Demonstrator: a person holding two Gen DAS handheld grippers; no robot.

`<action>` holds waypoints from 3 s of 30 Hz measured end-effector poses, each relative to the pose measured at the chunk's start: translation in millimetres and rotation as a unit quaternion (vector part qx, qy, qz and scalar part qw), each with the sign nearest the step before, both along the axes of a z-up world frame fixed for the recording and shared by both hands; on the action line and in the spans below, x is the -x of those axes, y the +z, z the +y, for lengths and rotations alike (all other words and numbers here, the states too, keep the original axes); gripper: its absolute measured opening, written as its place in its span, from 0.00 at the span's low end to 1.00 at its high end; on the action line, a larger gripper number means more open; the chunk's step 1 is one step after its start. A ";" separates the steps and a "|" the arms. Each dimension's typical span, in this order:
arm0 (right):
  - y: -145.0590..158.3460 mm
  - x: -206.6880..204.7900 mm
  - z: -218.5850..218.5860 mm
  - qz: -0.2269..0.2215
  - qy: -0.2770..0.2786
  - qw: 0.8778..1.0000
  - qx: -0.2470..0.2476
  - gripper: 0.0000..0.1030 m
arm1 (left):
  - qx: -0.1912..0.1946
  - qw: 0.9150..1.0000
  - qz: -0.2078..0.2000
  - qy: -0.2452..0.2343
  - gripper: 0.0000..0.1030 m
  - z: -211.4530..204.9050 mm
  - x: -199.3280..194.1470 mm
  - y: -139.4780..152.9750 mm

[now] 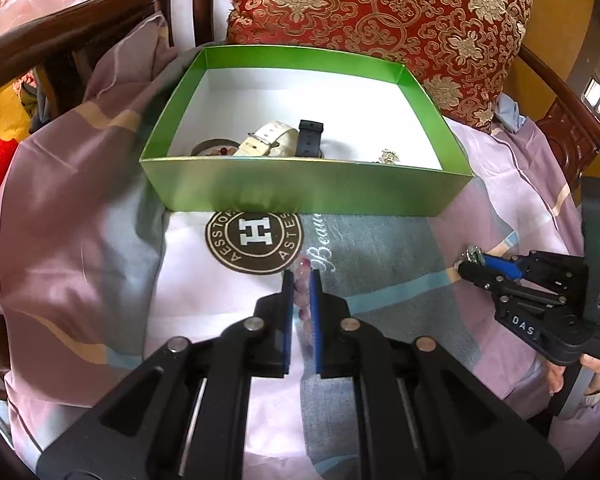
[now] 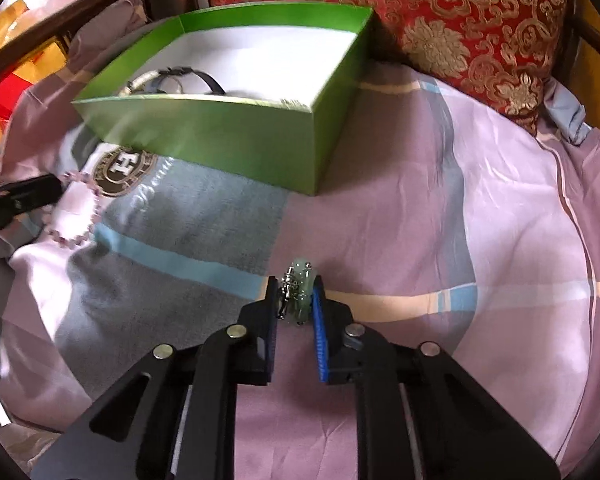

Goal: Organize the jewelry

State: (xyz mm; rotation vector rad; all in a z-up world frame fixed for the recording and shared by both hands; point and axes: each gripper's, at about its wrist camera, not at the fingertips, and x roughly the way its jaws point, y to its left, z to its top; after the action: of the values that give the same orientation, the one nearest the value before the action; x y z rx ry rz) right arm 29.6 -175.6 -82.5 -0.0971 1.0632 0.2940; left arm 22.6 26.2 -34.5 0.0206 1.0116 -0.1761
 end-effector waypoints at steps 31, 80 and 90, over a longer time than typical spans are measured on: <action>85.0 -106.9 40.9 -0.073 0.020 0.996 -0.044 0.16 | 0.009 0.995 -0.088 -0.036 0.07 -5.2 -137.2 69.4; 103.6 -70.0 37.4 -0.088 -0.007 0.996 -0.021 0.99 | -0.037 0.995 -0.075 0.051 0.98 1.1 -53.0 94.1; 104.1 -66.5 40.1 -0.088 -0.004 0.996 -0.018 0.99 | -0.041 0.995 -0.073 0.056 0.98 2.4 -51.4 95.3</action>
State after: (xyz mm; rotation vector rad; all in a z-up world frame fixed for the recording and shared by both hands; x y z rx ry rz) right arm 96.1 -135.4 21.6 -0.0839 0.8835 0.2923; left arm 74.0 28.7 60.8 0.0521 0.8702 -0.0303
